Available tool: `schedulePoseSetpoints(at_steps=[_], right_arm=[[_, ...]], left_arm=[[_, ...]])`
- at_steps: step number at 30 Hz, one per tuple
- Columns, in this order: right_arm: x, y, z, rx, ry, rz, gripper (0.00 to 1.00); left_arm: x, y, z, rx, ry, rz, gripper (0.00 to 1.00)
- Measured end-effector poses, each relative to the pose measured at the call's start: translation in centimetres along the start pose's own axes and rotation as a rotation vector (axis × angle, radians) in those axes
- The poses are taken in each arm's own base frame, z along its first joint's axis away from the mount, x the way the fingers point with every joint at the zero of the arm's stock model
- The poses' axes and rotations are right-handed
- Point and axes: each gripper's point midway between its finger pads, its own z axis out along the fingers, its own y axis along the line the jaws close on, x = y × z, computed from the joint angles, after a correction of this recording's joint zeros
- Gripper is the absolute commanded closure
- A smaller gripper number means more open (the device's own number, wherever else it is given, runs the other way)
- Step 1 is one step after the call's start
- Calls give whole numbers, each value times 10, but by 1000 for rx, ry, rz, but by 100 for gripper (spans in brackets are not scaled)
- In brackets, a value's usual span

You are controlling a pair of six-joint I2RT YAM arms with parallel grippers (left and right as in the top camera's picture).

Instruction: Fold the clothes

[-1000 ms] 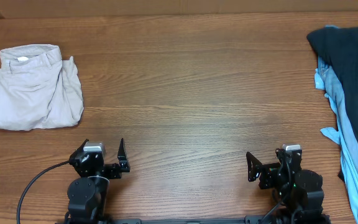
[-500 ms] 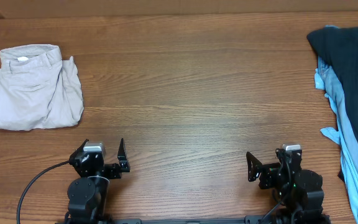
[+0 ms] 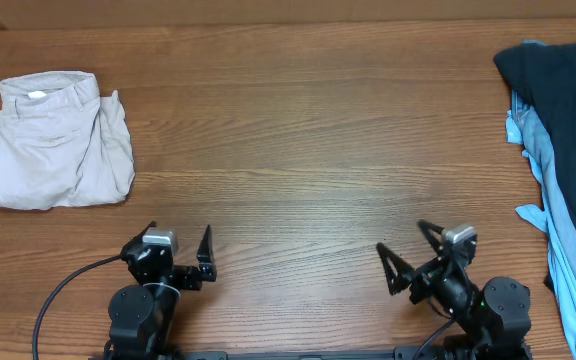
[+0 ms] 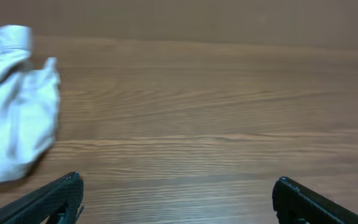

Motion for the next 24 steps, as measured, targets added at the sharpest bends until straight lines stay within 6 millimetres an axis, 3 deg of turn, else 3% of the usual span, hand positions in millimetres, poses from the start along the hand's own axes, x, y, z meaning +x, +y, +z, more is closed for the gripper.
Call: schedulePoseSetpoints(at_steps=[4, 6, 9, 10, 12, 14, 16, 19, 22, 24], right_arm=[[-24, 27, -3, -143, -88, -19, 0], [-44, 33, -6, -169, -157, -13, 0], [-66, 35, -11, -150, -187, 27, 0], [-80, 31, -10, -113, -177, 56, 0], [-96, 19, -4, -28, -112, 125, 0], [-105, -3, 6, 106, 11, 217, 0], [-115, -28, 15, 263, 160, 296, 0], [-127, -49, 25, 394, 351, 313, 0], [-153, -68, 42, 475, 525, 302, 0], [-148, -81, 42, 528, 594, 334, 0]], left_arm=[[2, -20, -2, 113, 17, -27, 0], [-14, -25, -9, 137, -12, -40, 0], [-86, -26, -40, 104, -152, -34, 0], [-118, -24, -55, 75, -192, -34, 0], [-150, -20, -68, 23, -162, -39, 0], [-161, -16, -60, -24, -11, -46, 0], [-166, -14, -39, -59, 149, -50, 0], [-169, -12, -14, -84, 308, -54, 0], [-189, -12, 15, -95, 364, -55, 0], [-188, -11, 23, -99, 388, -56, 0]])
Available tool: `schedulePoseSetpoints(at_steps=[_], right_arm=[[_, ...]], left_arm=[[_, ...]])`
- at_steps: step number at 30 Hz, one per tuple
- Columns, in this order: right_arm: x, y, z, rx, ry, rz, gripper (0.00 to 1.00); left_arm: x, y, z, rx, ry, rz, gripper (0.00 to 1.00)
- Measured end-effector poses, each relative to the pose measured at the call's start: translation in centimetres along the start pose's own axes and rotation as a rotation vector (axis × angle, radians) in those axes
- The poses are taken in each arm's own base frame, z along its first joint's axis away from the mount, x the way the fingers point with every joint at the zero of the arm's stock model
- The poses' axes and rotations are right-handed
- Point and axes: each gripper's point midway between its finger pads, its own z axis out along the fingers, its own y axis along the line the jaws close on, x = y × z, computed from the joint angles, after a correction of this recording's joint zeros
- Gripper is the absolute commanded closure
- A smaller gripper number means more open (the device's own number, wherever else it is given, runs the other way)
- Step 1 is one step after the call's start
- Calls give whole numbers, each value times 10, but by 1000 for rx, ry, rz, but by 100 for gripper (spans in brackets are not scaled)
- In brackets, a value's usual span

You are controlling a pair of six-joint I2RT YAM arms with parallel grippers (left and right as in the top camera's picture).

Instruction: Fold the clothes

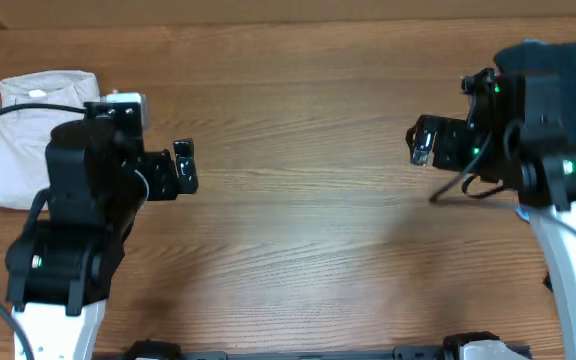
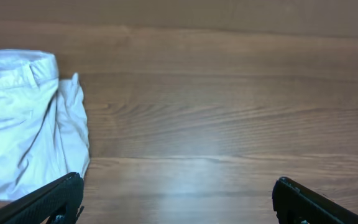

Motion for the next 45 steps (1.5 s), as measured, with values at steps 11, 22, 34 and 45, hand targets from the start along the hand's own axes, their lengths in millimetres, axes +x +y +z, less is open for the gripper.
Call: schedulePoseSetpoints(at_steps=[11, 22, 34, 45], right_arm=[[42, -315, -17, 480, 6, 1052, 5], [116, -447, 26, 560, 19, 1411, 11], [149, -462, 39, 659, 106, 1474, 28], [117, -444, 48, 449, 34, 1497, 96]], left_arm=[[36, 6, 25, -36, 210, -1, 0], [48, 8, 47, -48, 291, -1, 0], [56, 10, 62, -57, 346, -1, 0], [56, 10, 61, -57, 347, -1, 0]])
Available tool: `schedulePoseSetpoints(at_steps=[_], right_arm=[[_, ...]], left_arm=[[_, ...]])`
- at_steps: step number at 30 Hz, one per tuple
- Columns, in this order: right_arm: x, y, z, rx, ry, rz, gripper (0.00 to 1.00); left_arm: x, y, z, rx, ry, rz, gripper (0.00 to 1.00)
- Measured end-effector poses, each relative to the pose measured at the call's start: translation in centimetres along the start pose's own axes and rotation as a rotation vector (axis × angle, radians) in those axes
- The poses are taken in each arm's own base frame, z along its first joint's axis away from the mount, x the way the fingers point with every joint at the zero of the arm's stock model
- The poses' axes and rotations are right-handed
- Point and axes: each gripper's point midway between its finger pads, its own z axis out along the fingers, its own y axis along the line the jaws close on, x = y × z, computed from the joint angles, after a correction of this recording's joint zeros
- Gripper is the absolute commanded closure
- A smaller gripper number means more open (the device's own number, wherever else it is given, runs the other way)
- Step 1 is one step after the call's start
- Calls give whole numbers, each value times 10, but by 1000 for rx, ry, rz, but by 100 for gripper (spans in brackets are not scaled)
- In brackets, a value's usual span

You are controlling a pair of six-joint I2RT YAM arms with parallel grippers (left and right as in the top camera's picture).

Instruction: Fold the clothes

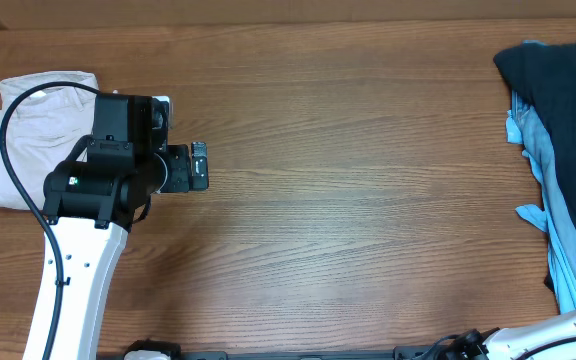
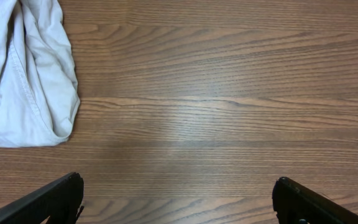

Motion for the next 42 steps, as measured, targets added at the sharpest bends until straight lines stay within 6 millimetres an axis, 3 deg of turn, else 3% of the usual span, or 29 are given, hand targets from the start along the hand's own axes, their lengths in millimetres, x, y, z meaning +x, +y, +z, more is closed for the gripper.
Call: schedulePoseSetpoints(at_steps=[2, 4, 5, 7, 8, 9, 11, 15, 17, 20, 23, 25, 27, 28, 29, 30, 31, 32, 34, 36, 38, 40, 41, 42], right_arm=[[14, 32, -28, -140, 9, -50, 96], [45, 74, -75, -308, 8, -159, 96], [75, 99, -108, -402, 7, -249, 96], [139, 136, -156, -536, 13, -437, 96], [178, 152, -175, -591, 31, -545, 96], [206, 160, -181, -611, 50, -617, 96], [268, 170, -183, -619, 114, -766, 96], [393, 176, -166, -599, 226, -1075, 96], [451, 175, -163, -626, 255, -1214, 96], [532, 158, -158, -649, 290, -1398, 96], [588, 145, -147, -667, 300, -1501, 96], [624, 137, -130, -676, 325, -1560, 96], [648, 133, -116, -684, 342, -1582, 96], [671, 135, -105, -722, 348, -1599, 96], [682, 132, -99, -731, 355, -1611, 93], [693, 130, -97, -755, 363, -1621, 81], [705, 129, -98, -789, 371, -1633, 45], [717, 127, -102, -833, 385, -1648, 32], [746, 113, -123, -948, 431, -1728, 23], [750, 100, -122, -939, 452, -1789, 23], [734, 95, -109, -847, 449, -1813, 23], [705, 104, -95, -754, 414, -1792, 23], [662, 119, -83, -644, 361, -1738, 24], [639, 126, -78, -589, 336, -1712, 27]], left_arm=[[0, 0, 0, 0, 0, 0, 0], [0, 0, 0, 0, 0, 0, 0], [0, 0, 0, 0, 1, 0, 0], [2, 0, 0, -1, 7, 0, 0], [12, 2, -1, -8, 51, 0, 0], [19, 3, -1, -12, 78, 0, 0], [19, 3, -1, -13, 80, 0, 0], [19, 3, -1, -13, 80, 0, 0], [19, 3, -1, -13, 79, 3, 0], [22, 9, -3, -49, 91, 10, 0], [18, 19, -17, -110, 90, 17, 0], [0, 23, -39, -142, 33, 19, 0], [-16, 24, -57, -153, -29, 19, 0], [-25, 24, -69, -154, -66, 16, 0], [-36, 23, -81, -153, -111, 15, 0], [-40, 23, -88, -153, -134, 13, 0], [-43, 24, -94, -155, -147, 10, 0], [-44, 24, -97, -154, -155, 9, 0], [-43, 25, -98, -159, -151, 8, 0], [-43, 25, -98, -159, -151, 8, 0], [-43, 25, -98, -160, -148, 8, 0], [-42, 25, -98, -159, -146, 8, 0], [-41, 24, -97, -150, -142, 9, 0], [-41, 21, -97, -134, -140, 10, 0]])
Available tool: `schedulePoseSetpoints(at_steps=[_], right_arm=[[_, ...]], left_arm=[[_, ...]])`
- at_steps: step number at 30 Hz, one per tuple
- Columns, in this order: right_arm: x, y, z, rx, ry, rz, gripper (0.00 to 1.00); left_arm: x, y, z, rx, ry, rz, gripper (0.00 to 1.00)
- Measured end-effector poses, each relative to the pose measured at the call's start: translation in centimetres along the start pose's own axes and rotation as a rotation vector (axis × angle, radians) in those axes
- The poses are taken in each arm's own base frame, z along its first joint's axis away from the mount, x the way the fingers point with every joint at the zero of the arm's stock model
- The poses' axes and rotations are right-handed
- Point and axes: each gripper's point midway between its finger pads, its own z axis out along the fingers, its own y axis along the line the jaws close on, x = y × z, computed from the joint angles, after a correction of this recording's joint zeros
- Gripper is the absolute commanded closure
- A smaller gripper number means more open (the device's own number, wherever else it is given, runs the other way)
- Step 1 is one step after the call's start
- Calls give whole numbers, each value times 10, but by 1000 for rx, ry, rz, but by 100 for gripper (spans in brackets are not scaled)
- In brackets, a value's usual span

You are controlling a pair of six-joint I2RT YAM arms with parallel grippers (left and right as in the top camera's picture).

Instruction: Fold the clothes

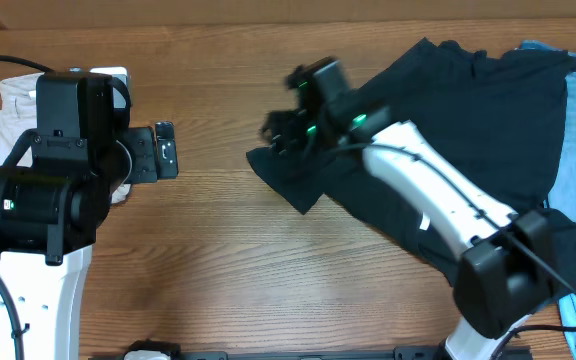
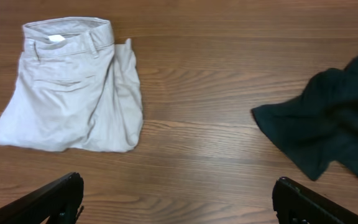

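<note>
A black garment (image 1: 438, 150) lies spread from the table's middle to the right, its left corner (image 2: 316, 134) also showing in the left wrist view. My right gripper (image 1: 280, 128) is at that left end, shut on the cloth. Folded beige trousers (image 2: 73, 93) lie at the far left, mostly hidden under my left arm in the overhead view. My left gripper (image 1: 171, 150) hangs open above bare wood just right of the trousers, its dark fingertips (image 2: 51, 199) wide apart with nothing between them.
A light blue garment lies at the right edge, partly under the black one. Bare wooden table (image 1: 218, 280) stretches between the trousers and the black garment and along the front.
The black garment was piled at the right edge; now it is spread to the middle with my right gripper shut on its left end. My left gripper sits higher and slightly further left.
Both arms first rested at the front edge with open grippers. Then the left stood by the beige trousers and the right at the dark pile. Later the right arm was nearly out of view. Now the black garment reaches the middle.
</note>
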Motion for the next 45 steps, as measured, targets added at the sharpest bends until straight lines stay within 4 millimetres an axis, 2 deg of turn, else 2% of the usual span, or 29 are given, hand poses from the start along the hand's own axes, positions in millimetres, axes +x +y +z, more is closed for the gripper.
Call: schedulePoseSetpoints(at_steps=[1, 2, 3, 4, 5, 8, 13, 16, 17, 18, 19, 21, 23, 25, 26, 27, 29, 31, 32, 33, 34, 35, 37, 40, 44, 45], right_arm=[[6, -29, -12, 64, 41, 54, 30], [5, -46, -18, 92, 51, 86, 31], [6, -72, -27, 139, 68, 140, 32], [8, -93, -34, 172, 80, 181, 32], [10, -104, -37, 185, 89, 208, 32], [31, -103, -26, 170, 157, 255, 31], [121, -84, 27, 154, 422, 345, 27], [145, -69, 53, 172, 418, 390, 28], [145, -68, 58, 170, 397, 396, 33], [141, -65, 66, 152, 360, 401, 44], [138, -62, 72, 133, 326, 404, 68], [131, -56, 81, 105, 273, 408, 96], [131, -48, 86, 85, 256, 414, 96], [123, -25, 94, 0, 215, 389, 96], [110, 0, 98, -95, 169, 349, 96], [95, 37, 99, -229, 105, 296, 96], [74, 101, 90, -445, -10, 217, 96], [60, 140, 77, -561, -103, 181, 96], [62, 154, 73, -587, -108, 173, 96], [66, 165, 71, -603, -103, 168, 83], [73, 175, 70, -616, -92, 155, 64], [79, 183, 69, -628, -82, 134, 53], [90, 193, 68, -643, -58, 93, 43], [103, 185, 75, -601, -1, 55, 42], [110, 141, 88, -466, 69, 31, 41], [106, 118, 87, -403, 76, 22, 41]], left_arm=[[0, -3, 0, 16, 2, 0, 0], [1, -5, 1, 29, 6, 0, 0], [1, -8, 1, 46, 10, 1, 0], [2, -11, 4, 57, 19, 2, 0], [2, -13, 8, 64, 32, 3, 0], [5, -19, 26, 82, 93, 8, 0], [22, -27, 56, 93, 237, 19, 0], [24, -28, 60, 93, 256, 21, 0], [25, -28, 60, 95, 258, 20, 0], [25, -28, 60, 95, 260, 20, 0], [26, -28, 60, 94, 262, 21, 0], [27, -28, 59, 94, 267, 22, 0], [28, -27, 59, 93, 273, 25, 0], [31, -25, 58, 81, 283, 28, 0], [32, -24, 58, 73, 287, 30, 0], [33, -22, 58, 61, 292, 32, 0], [33, -19, 58, 44, 294, 35, 0], [34, -18, 58, 41, 296, 35, 0], [34, -17, 58, 37, 296, 36, 0], [34, -17, 58, 37, 296, 36, 0], [34, -17, 58, 37, 296, 36, 0], [34, -17, 58, 36, 295, 36, 0], [34, -17, 58, 34, 295, 36, 0], [34, -17, 58, 33, 294, 35, 0], [32, -17, 58, 34, 288, 34, 0], [31, -18, 59, 39, 285, 33, 0]])
